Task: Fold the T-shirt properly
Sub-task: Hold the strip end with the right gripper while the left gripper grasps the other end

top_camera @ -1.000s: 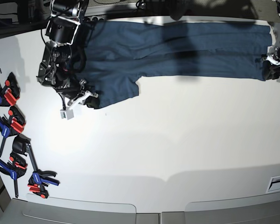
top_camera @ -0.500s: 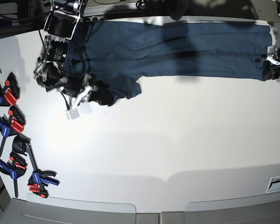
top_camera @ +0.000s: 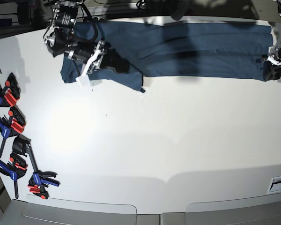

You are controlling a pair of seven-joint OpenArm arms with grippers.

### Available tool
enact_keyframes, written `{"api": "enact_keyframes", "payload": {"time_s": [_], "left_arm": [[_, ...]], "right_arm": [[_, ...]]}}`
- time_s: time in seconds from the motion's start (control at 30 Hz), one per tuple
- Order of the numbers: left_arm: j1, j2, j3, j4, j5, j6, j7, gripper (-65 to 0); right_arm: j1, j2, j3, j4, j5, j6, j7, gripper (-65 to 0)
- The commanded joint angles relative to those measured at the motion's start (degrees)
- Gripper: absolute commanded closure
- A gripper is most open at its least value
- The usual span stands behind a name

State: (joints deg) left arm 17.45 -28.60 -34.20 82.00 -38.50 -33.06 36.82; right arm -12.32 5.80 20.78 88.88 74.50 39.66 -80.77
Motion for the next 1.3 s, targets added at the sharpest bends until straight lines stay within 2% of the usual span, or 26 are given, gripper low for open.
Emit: {"api": "enact_keyframes", "payload": {"time_s": [0.0,0.43,0.6,0.93,1.0,1.07,1.1,1.13,1.27], "left_arm": [[-0.3,-1.4,-0.6,1.0,-0.7,-0.2,-1.4,-16.8],[-0.3,-1.4,-0.6,1.0,-0.7,-0.2,-1.7,-16.8],[-0.3,-1.4,-0.6,1.0,-0.7,-0.2,-1.7,-16.8],[-0.3,-1.4,-0.6,1.0,-0.7,-0.2,-1.8,-16.9],[-0.3,-1.4,-0.6,1.0,-0.7,-0.2,-2.2,-20.4],[-0.3,-1.5,-0.6,1.0,-0.7,-0.2,-2.6,-26.9],[-0.3,-1.5,-0.6,1.0,-0.7,0.3,-2.6,-30.0],[-0.3,-1.5,-0.6,1.0,-0.7,1.2,-2.6,-32.3],[-0.3,-1.7,-0.8,1.0,-0.5,4.2,-2.5,-33.7]], "right_arm": [[-0.2,0.2,0.2,1.0,2.7,0.3,0.8,0.0],[-6.7,0.2,0.2,1.0,4.2,0.3,0.8,0.0],[-8.9,0.2,0.2,1.1,9.5,0.3,0.8,0.0],[-9.7,0.2,0.2,1.1,9.7,0.3,0.8,0.0],[-9.7,0.3,0.2,1.1,9.7,0.3,0.8,-0.4],[-9.7,0.3,0.2,1.1,9.7,0.3,0.8,-17.0],[-9.8,0.3,0.2,1.1,9.7,0.3,0.8,-23.3],[-9.7,0.3,0.2,1.1,9.8,0.3,0.8,-26.8],[-9.7,0.6,0.3,1.5,10.5,0.3,0.8,-27.2]]}}
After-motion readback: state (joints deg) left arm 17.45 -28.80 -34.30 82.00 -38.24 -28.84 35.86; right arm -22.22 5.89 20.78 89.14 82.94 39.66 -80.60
